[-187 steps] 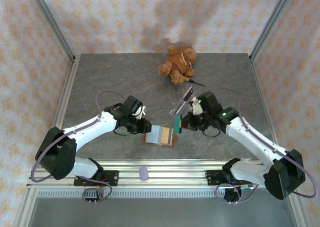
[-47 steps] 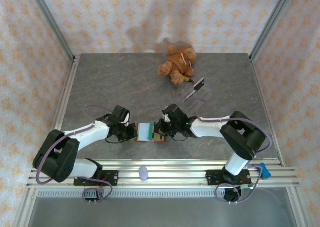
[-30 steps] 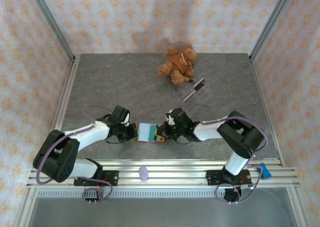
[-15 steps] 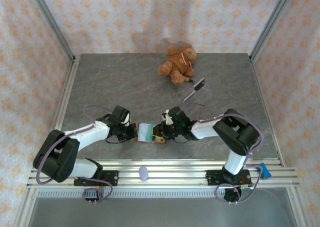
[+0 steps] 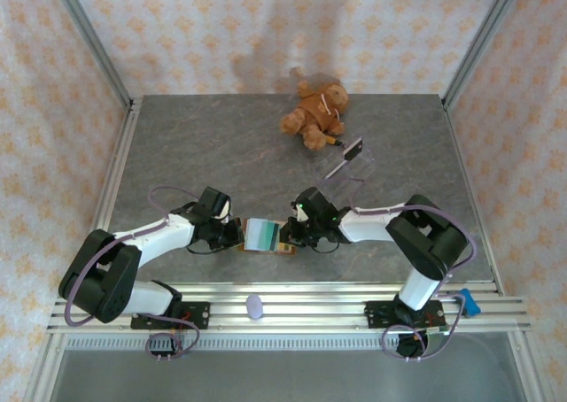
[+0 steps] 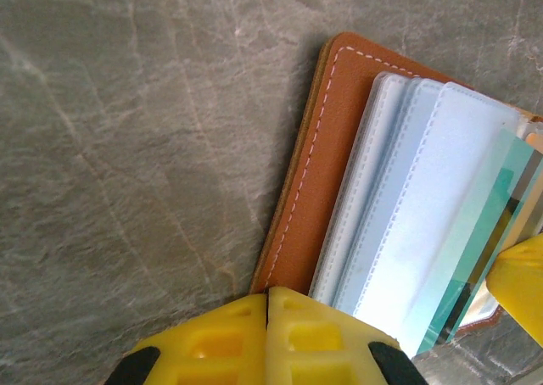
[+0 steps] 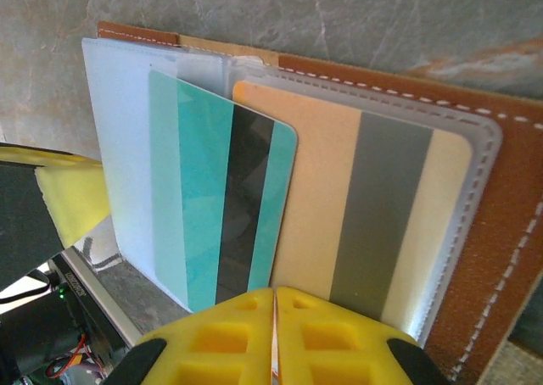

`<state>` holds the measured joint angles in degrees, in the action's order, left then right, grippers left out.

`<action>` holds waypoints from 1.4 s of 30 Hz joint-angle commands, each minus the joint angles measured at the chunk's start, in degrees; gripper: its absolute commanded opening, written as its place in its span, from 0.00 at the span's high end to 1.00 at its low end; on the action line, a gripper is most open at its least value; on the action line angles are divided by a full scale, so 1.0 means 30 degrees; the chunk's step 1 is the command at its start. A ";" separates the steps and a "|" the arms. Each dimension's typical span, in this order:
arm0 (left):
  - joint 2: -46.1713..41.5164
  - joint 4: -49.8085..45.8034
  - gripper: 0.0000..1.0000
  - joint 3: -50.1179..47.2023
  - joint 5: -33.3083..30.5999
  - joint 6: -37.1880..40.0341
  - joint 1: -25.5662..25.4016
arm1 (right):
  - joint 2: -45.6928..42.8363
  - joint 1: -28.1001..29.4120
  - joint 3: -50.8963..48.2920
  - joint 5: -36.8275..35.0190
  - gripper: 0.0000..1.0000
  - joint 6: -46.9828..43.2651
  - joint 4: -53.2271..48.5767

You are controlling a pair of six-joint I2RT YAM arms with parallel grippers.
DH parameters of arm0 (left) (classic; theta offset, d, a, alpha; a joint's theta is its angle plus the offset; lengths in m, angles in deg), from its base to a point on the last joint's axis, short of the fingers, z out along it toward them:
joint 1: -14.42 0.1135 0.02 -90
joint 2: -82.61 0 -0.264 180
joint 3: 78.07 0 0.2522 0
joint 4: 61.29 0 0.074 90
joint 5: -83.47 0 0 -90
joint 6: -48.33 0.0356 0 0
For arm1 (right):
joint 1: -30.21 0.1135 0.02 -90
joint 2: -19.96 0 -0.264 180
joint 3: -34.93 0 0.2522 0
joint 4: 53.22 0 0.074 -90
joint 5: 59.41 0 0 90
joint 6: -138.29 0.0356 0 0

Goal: Put the credit cards into the card holder

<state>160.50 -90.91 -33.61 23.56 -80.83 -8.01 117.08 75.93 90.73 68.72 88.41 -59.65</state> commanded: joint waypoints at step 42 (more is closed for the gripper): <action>0.0991 -0.0164 1.00 -0.0187 -0.0320 0.0103 0.0081 | -0.0301 0.1593 0.3244 -0.3832 0.72 -0.2668 -0.4874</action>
<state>161.39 -90.56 -33.17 24.81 -80.83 -7.60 115.60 80.32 101.20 59.83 81.37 -71.70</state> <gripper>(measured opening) 0.051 0.283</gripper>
